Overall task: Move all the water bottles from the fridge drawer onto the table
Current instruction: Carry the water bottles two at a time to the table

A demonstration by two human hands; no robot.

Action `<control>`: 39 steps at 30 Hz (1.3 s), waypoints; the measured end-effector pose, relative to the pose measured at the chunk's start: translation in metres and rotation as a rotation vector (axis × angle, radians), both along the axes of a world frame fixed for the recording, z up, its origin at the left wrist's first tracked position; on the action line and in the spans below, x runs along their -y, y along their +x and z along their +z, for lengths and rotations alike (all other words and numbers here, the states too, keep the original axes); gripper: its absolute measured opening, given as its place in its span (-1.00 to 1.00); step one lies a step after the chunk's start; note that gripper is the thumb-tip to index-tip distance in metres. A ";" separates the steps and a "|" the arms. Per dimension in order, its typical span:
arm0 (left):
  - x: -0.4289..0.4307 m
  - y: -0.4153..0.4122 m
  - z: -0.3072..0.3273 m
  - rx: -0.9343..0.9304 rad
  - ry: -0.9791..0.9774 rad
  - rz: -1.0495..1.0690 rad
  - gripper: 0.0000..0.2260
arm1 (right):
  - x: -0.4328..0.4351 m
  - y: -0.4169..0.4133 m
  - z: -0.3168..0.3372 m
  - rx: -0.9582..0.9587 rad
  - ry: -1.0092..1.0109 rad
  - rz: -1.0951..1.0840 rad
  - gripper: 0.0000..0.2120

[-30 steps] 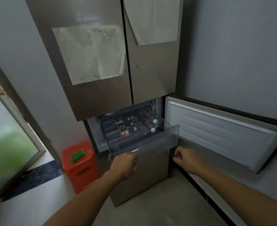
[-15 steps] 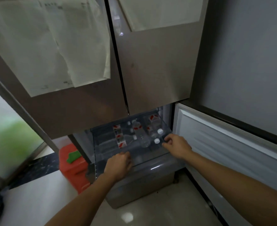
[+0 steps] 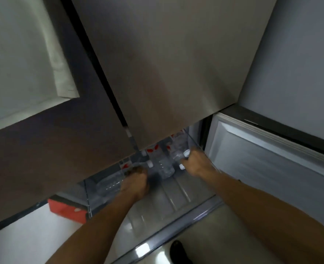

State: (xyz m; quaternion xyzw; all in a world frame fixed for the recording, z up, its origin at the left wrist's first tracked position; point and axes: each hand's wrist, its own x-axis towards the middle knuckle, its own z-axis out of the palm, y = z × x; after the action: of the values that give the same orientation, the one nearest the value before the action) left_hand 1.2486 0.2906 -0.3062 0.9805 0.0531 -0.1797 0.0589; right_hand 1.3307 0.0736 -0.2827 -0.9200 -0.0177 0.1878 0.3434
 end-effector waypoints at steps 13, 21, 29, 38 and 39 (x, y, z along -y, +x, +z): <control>0.008 0.046 -0.024 -0.095 0.294 -0.197 -0.62 | -0.043 0.017 -0.052 -0.377 0.281 -0.296 -0.72; 0.007 0.024 -0.007 0.045 0.225 -0.244 -0.45 | -0.055 0.022 -0.050 -0.337 0.447 -0.363 -0.73; 0.000 -0.015 0.031 0.140 0.225 -0.264 -0.55 | -0.038 -0.016 -0.008 0.115 0.263 -0.319 -0.68; -0.008 -0.085 0.089 0.391 0.219 -0.008 -0.66 | 0.033 -0.035 0.054 0.398 0.204 -0.139 -0.71; -0.004 -0.094 0.097 0.441 0.194 0.054 -0.69 | 0.039 -0.040 0.061 0.420 0.191 -0.107 -0.71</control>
State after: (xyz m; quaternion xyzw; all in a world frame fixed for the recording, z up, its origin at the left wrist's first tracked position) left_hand 1.1545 0.2949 -0.2093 0.9953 0.0819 0.0462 -0.0207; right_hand 1.2910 0.0346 -0.2215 -0.9020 -0.0579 -0.0288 0.4269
